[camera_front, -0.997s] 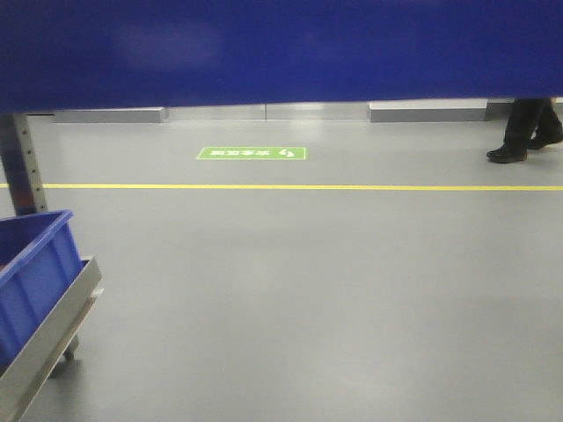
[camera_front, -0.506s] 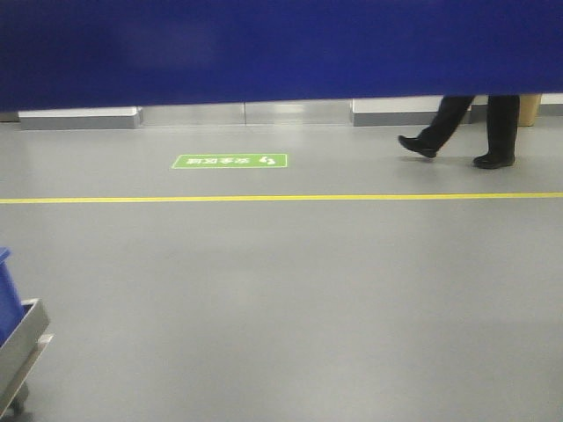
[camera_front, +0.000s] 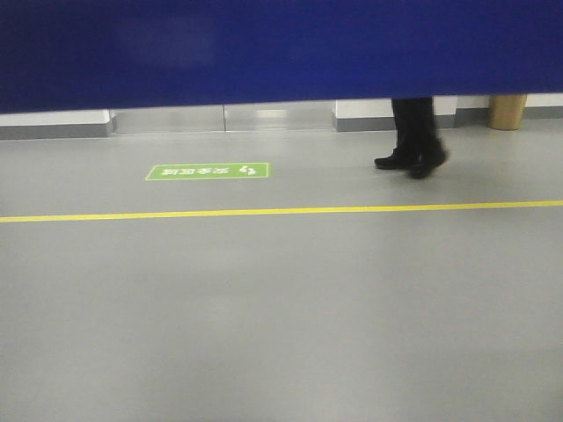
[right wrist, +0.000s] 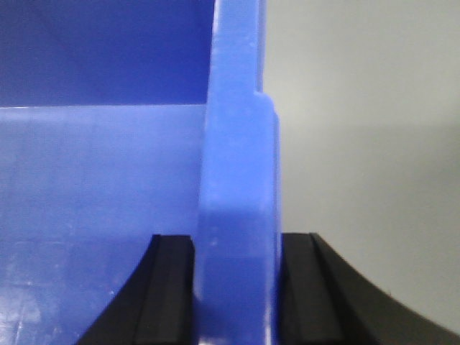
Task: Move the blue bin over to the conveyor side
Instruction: 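Carry the blue bin across the floor toward the grey conveyor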
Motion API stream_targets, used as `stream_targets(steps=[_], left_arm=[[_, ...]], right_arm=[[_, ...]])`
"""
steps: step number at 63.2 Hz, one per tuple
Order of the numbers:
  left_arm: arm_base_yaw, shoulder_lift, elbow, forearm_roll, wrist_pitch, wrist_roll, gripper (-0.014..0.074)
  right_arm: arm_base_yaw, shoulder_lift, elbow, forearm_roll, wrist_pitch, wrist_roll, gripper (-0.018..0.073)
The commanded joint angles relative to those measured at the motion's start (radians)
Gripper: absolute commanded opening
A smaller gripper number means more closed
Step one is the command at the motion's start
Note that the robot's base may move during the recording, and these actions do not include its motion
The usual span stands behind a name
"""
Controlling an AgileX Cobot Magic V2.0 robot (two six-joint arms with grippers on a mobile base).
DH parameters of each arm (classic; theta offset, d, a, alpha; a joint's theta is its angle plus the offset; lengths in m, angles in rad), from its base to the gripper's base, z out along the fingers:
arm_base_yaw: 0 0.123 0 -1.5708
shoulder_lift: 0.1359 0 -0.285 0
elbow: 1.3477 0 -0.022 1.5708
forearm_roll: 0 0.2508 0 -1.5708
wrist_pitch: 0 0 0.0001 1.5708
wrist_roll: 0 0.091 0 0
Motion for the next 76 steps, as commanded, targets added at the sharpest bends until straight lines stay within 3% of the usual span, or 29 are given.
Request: stream_targets(steps=[1,76], left_arm=[[-0.001,-0.018,-0.017,0.035,-0.115,0.015,-0.0018],[-0.001,-0.018,-0.017,0.035,-0.162,0.015,-0.0018]], right_arm=[[-0.007,-0.021,-0.014,-0.062,-0.103,-0.012,-0.0078],[-0.007,-0.021,-0.014,-0.062,-0.103,-0.012,-0.0078]])
